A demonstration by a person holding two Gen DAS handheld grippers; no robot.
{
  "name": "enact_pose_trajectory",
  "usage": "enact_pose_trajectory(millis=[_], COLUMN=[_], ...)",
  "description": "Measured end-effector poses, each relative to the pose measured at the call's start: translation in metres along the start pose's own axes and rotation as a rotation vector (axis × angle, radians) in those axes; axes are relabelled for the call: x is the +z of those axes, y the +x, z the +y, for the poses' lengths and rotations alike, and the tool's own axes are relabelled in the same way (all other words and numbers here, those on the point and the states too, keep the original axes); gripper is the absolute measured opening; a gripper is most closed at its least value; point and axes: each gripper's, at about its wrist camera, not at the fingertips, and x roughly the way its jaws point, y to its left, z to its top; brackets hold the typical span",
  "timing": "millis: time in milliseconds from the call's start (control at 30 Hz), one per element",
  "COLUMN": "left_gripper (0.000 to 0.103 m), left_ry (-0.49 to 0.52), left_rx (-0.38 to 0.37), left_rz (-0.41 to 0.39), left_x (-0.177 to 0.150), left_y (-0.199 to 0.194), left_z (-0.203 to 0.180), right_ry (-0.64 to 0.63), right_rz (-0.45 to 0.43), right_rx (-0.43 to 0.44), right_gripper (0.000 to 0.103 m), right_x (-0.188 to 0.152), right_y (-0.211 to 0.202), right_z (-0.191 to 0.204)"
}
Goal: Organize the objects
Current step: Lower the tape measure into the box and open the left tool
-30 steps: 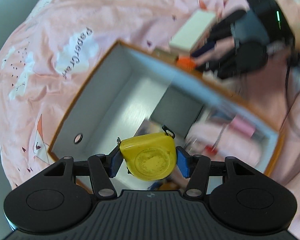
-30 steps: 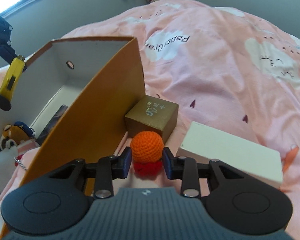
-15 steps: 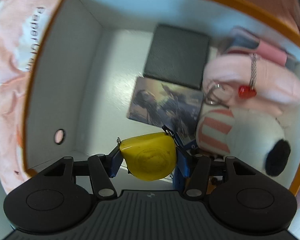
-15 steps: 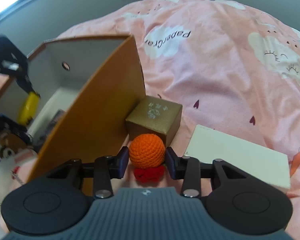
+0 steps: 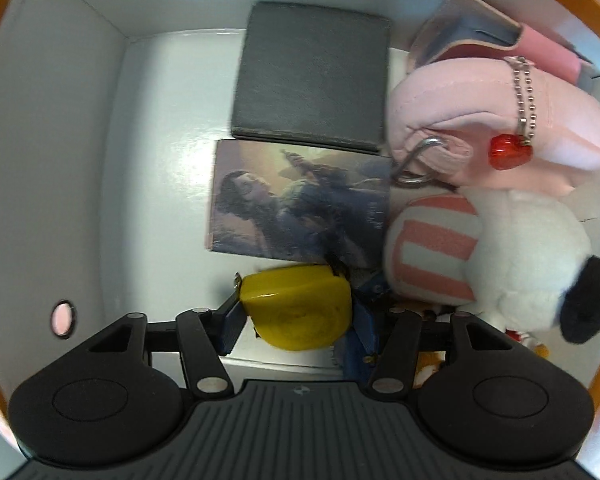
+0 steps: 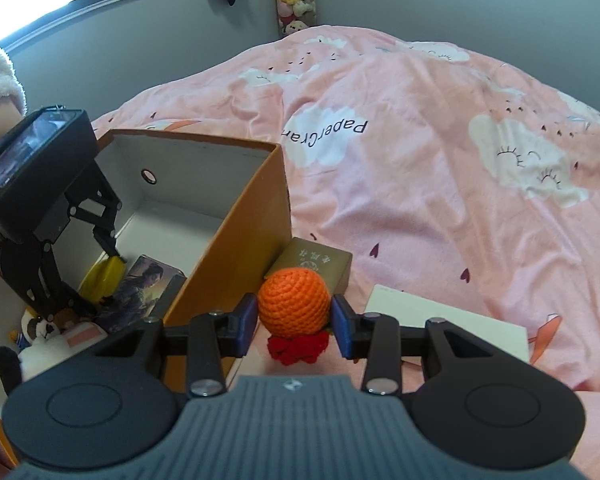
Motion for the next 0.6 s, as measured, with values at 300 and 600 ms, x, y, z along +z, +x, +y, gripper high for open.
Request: enact_pose_trajectory(millis=[300, 600], left_gripper=[0.074, 0.053], left_ry=[-0.069, -0.296], left_rx=[-0.069, -0.11], left_rz=[-0.097, -0.208], left_x=[-0.02, -0.039], left_y=[-0.021, -0.041], left_z=[0.006, 0.029], right_ry=[-0.001, -0.058], right_rz=[-0.046, -0.092], right_rx=[-0.023, -0.007], right_gripper=[0.042, 0.042], right_x=[0.011, 0.028], right_y=[-0.023, -0.039], right_z=[0.005, 0.026])
